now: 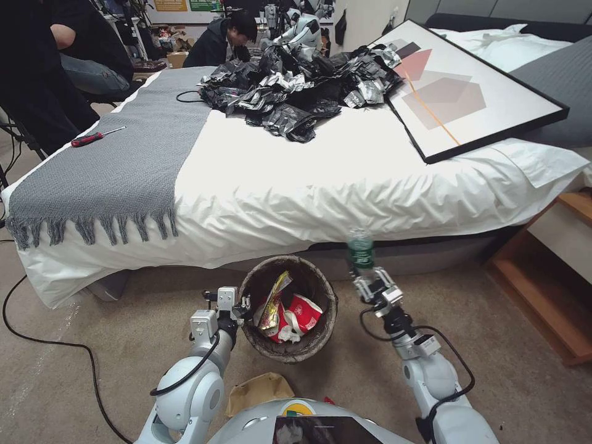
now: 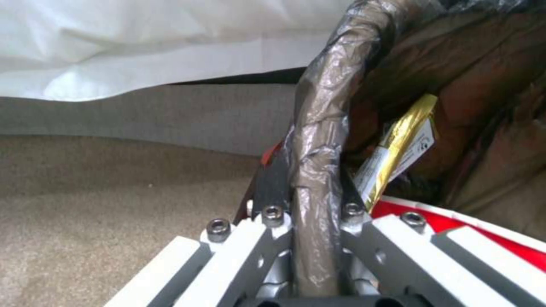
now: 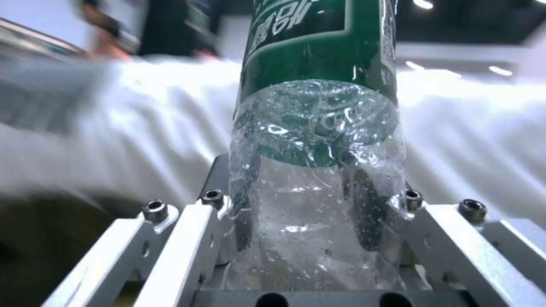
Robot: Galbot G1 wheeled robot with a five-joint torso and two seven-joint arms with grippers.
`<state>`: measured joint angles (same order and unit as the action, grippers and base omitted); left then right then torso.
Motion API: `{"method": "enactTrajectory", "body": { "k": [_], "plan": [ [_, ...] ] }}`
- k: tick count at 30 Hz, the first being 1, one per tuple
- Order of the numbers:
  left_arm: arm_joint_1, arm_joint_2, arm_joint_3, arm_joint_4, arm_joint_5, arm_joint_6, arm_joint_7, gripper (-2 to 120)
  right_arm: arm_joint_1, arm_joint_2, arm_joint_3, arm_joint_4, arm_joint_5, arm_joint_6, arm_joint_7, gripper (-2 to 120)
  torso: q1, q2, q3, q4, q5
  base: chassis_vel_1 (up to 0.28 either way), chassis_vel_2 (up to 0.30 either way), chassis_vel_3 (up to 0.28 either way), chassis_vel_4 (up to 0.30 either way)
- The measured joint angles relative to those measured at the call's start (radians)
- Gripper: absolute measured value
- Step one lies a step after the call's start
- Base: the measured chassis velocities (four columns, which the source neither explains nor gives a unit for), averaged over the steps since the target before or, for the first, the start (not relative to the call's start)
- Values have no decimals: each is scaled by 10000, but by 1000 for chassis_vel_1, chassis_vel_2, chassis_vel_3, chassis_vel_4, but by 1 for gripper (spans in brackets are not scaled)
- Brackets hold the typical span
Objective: Pick up the trash bin, then pick up the garbage from the floor and place it into the trash bin.
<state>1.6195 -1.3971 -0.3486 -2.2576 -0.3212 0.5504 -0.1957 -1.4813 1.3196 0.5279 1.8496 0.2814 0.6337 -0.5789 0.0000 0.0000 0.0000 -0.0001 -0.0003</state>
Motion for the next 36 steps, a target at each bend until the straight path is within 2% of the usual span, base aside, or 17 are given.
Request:
{"method": "enactTrajectory", "body": {
  "k": [3, 7, 10, 16, 31, 34, 36],
  "plan": [
    [-6, 6, 59, -12, -4, 0, 0, 0, 3, -195, -579, 746, -70, -416, -617, 32, 0, 0, 0, 0, 1, 0, 0, 0, 0],
    [-20, 10, 97, -22, -5, 0, 1, 0, 191, -384, -1247, 897, -141, -866, -708, 32, 0, 0, 0, 1, 1, 0, 0, 0, 0],
    [-35, 9, 127, -33, -6, 0, 2, 0, 463, -484, -1878, 526, -379, -1077, -612, 32, 0, 0, 1, 1, 2, 0, 0, 0, 0],
    [-36, -36, 168, -58, -1, 1, 4, 0, 788, -429, -2470, -391, -650, -1121, -377, 32, 0, 0, 1, 1, 3, 0, 0, 0, 0],
    [-90, -87, 167, -74, -12, 25, -10, 0, 999, -249, -2531, -1764, -872, -1041, -223, 32, 0, 0, 1, 0, 3, 0, 0, 0, 0],
    [-91, -100, 169, -75, -11, 27, -10, 0, 1007, -227, -2518, -1874, -931, -1040, -212, 36, 0, 0, 1, 0, 3, 0, 0, 0, 0],
    [-94, -121, 170, -81, -11, 28, -11, 0, 1010, -216, -2504, -1947, -956, -1032, -208, 46, 0, -1, 1, 0, 3, 0, 0, 0, 0]
  ]
}}
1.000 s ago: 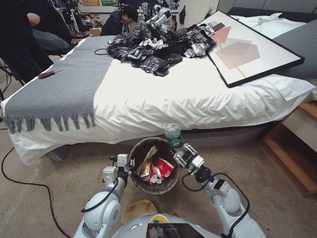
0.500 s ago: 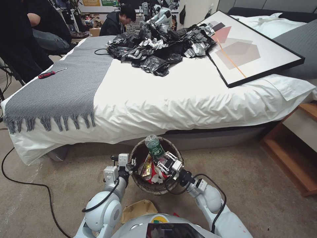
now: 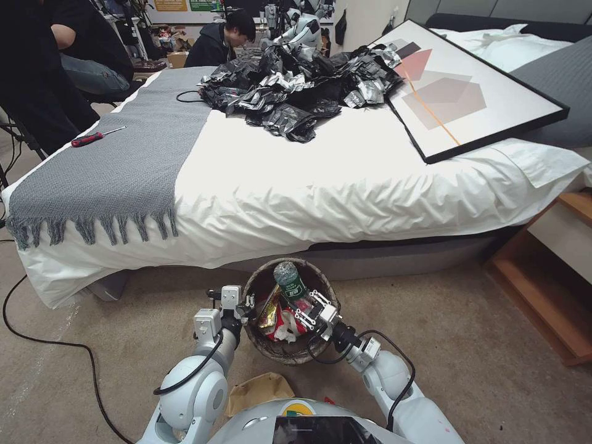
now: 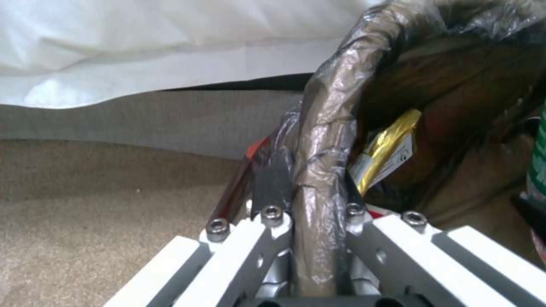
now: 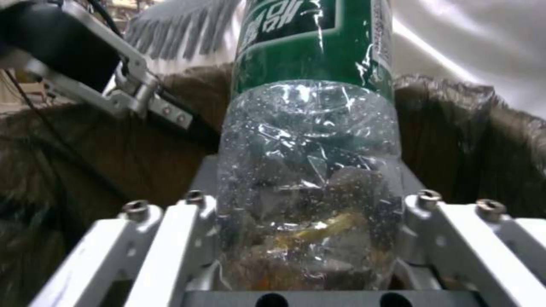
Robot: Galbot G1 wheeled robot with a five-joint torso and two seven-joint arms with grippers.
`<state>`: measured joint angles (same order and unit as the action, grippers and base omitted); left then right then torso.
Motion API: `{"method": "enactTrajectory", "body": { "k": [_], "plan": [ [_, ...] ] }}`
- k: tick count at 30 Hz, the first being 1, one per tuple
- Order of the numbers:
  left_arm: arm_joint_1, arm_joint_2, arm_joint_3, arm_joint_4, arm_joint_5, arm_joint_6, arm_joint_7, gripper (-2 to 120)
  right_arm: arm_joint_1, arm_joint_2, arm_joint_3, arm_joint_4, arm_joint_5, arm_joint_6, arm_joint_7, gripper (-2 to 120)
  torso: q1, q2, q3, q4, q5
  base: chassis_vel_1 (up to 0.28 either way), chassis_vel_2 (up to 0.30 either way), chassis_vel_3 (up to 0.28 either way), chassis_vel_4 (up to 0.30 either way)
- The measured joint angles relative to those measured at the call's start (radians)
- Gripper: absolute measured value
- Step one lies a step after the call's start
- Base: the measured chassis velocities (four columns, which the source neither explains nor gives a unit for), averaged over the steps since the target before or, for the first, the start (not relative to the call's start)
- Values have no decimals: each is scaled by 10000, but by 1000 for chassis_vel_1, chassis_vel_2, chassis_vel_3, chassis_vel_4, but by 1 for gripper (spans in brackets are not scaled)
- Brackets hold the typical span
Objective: Pick up the trash bin, then pick up the garbage from the floor and place it into the trash bin.
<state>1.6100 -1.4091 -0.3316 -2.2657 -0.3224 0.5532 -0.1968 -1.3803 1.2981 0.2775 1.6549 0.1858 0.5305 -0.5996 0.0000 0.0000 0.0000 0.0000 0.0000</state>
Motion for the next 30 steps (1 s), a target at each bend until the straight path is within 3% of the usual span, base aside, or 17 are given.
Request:
{"method": "enactTrajectory", "body": {
  "k": [13, 24, 30],
  "plan": [
    [-76, -5, -16, 0, -63, 17, 0, 0, -23, -8, 92, 43, 9, 27, -17, 95, 0, 0, 0, 0, 0, 0, 0, 0, 0],
    [-84, -8, -23, 17, -71, 27, -4, 0, -93, -18, 123, 366, 25, 33, -85, 100, 0, 0, 0, 0, 0, 0, 0, 0, 0],
    [-53, -16, -3, 21, -65, 26, 0, 0, -300, -5, 305, 1347, 129, 157, 6, 100, 0, 0, 0, 0, 0, 0, 0, 0, 0]
  ]
}}
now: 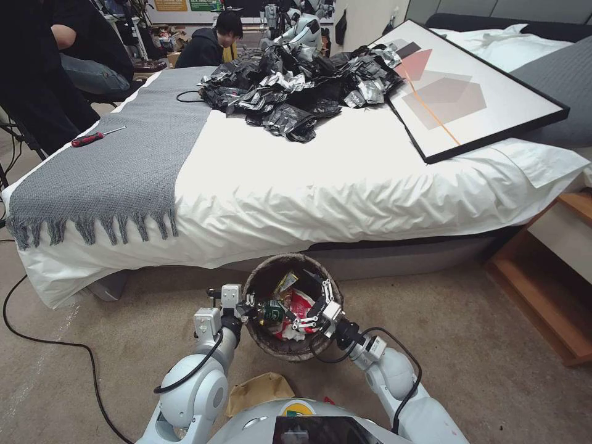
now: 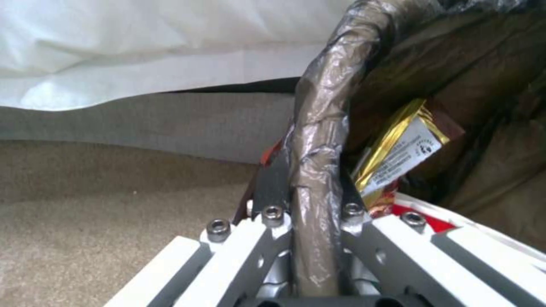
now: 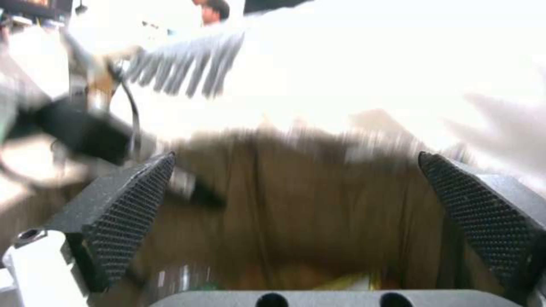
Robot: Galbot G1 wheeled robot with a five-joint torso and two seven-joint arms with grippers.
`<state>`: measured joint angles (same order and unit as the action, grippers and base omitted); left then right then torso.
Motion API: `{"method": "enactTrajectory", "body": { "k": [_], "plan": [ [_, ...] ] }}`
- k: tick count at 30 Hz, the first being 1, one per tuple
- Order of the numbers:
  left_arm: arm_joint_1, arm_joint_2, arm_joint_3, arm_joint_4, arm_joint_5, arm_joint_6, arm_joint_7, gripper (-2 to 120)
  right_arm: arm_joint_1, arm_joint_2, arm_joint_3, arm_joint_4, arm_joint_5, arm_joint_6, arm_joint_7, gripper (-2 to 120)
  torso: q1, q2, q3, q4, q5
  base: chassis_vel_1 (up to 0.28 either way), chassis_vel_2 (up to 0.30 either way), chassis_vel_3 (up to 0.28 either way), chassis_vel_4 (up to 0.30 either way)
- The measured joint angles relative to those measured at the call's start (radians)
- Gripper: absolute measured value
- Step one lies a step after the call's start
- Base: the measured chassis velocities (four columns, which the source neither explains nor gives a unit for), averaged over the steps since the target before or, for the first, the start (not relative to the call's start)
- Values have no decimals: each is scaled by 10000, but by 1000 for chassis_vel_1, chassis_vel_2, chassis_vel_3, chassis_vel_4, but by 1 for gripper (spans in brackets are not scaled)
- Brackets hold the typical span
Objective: Pick up the trash bin, then pick up the garbage from the floor and place it into the trash bin.
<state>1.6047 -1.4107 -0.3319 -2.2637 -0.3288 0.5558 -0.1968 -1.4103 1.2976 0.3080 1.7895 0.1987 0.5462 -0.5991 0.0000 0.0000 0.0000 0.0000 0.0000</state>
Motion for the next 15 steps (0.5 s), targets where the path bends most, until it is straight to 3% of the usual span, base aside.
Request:
{"method": "enactTrajectory", "body": {
  "k": [4, 6, 7, 9, 15],
  "plan": [
    [15, 7, -33, 3, 21, -6, -1, 0, -254, 103, 360, 1073, 49, -135, 832, 100, 0, 0, 0, 3, 0, 0, 0, 0, 0],
    [37, 9, -68, 16, 104, -29, 14, 0, -624, 285, 784, 2059, -493, -529, 2376, 100, 0, 0, 0, 1, -1, 0, 0, 0, 0],
    [37, 9, -68, 16, 104, -29, 14, 0, -624, 285, 784, 2059, -493, -529, 2376, 100, 0, 0, 0, 1, -1, 0, 0, 0, 0],
    [72, 9, -107, 22, 217, -78, 38, 0, -1136, 488, 1109, 2652, -817, -972, 3698, 100, 0, 0, -1, 1, 0, 0, 0, 0, 0],
    [129, -23, -183, 23, 435, -241, 83, 0, -2421, 948, 2013, 2951, -834, -1318, 5489, 100, 0, 0, -1, -2, 0, 0, 0, 0, 0]
  ]
}}
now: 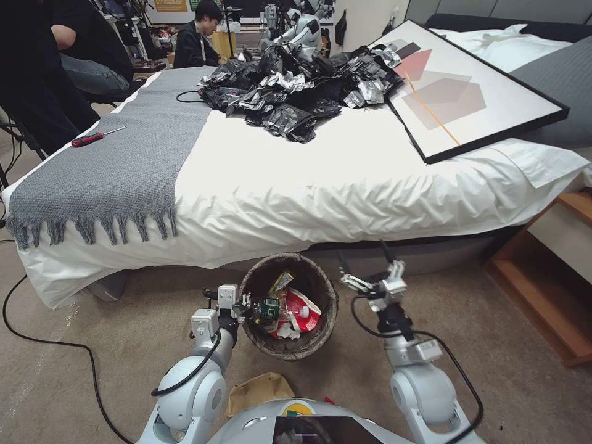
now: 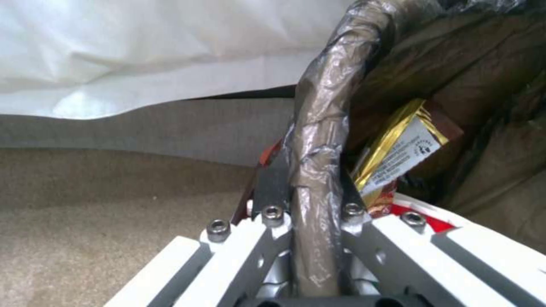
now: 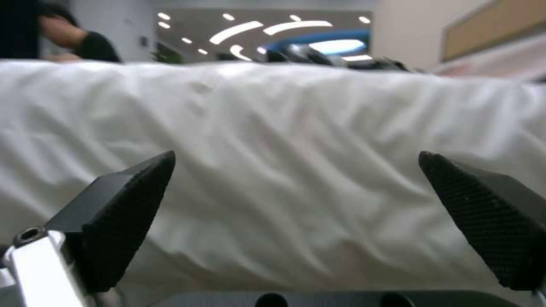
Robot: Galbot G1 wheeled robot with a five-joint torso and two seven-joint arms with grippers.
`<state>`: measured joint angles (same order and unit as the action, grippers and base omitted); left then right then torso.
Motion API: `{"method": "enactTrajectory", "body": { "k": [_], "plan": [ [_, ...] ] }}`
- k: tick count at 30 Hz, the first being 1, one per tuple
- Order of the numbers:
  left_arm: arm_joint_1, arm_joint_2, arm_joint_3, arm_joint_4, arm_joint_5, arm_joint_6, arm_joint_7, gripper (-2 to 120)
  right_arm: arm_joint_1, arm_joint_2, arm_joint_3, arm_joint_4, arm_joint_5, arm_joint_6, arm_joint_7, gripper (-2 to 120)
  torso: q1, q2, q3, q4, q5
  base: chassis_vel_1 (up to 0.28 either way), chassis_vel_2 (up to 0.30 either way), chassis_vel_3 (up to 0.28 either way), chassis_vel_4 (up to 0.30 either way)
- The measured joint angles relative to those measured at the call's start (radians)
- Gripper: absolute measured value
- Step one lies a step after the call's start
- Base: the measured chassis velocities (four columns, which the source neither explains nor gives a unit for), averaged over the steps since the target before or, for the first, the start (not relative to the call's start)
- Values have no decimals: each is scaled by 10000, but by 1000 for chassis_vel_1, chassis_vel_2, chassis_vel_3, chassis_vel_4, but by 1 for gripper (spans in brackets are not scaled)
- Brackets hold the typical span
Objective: Pick up the trash bin, then pick up the garbage from the floor and place it into the trash bin.
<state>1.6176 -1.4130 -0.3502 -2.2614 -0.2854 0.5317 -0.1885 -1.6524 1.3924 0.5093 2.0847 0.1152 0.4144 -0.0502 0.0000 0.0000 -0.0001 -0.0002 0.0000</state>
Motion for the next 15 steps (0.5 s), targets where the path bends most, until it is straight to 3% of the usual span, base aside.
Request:
{"method": "enactTrajectory", "body": {
  "k": [7, 15],
  "plan": [
    [45, 27, -35, 23, 53, -127, 18, 0, -535, 243, 614, -688, 6, 483, 673, 100, 0, 0, 0, 3, 0, 0, 0, 0, 0],
    [44, 34, -58, 23, 145, -142, 12, 0, -367, 369, 614, -1602, 40, 1065, 672, 100, 0, 0, 0, 3, 0, 0, 0, 0, 0]
  ]
}}
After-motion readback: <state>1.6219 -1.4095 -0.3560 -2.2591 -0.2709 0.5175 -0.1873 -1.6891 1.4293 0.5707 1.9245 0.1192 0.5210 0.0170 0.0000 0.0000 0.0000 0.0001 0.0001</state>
